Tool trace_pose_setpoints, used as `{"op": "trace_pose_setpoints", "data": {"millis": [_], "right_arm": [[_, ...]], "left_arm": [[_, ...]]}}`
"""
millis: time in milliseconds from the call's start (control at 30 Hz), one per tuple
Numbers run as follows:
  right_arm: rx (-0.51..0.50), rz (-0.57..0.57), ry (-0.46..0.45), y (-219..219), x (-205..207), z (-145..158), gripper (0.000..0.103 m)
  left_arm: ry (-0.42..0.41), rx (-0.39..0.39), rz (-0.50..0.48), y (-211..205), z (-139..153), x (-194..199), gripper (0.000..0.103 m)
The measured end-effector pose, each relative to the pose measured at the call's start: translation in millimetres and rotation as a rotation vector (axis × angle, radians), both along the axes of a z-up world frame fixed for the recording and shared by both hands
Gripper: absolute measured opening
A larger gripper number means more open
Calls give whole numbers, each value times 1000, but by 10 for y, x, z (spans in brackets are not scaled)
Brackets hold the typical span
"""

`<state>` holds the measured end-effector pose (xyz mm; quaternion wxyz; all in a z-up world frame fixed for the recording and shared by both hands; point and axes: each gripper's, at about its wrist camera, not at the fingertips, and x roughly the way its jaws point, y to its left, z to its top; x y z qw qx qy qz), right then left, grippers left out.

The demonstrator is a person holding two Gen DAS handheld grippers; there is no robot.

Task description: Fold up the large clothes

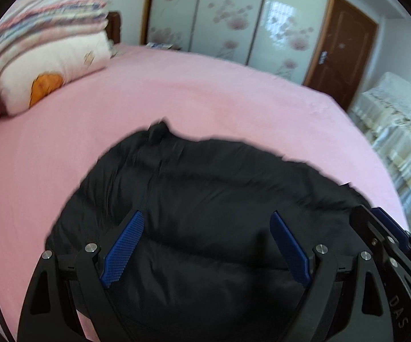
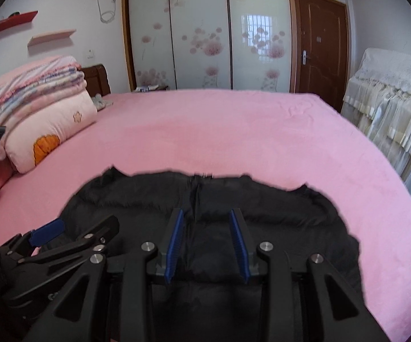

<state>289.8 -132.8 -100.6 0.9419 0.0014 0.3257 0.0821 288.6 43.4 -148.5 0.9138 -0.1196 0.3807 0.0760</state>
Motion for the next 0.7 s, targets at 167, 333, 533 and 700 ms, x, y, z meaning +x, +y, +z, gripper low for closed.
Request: {"op": "trace_pose_setpoints", "data": {"millis": [167,333,533,700], "right_arm": [[-1,-10,42,24,138,-346,34],[-9,-7,37,82,282,-540,33],[-4,-5,85,64,413,-796,33],[-53,-11,119,83,469,-961,30]], "left_arm": [[43,-25,30,79,-313,70,90],[76,46,29,43,-460,152,90],[115,54,31,48,-636,252,93],[139,87,28,7,-697,287,93]]}}
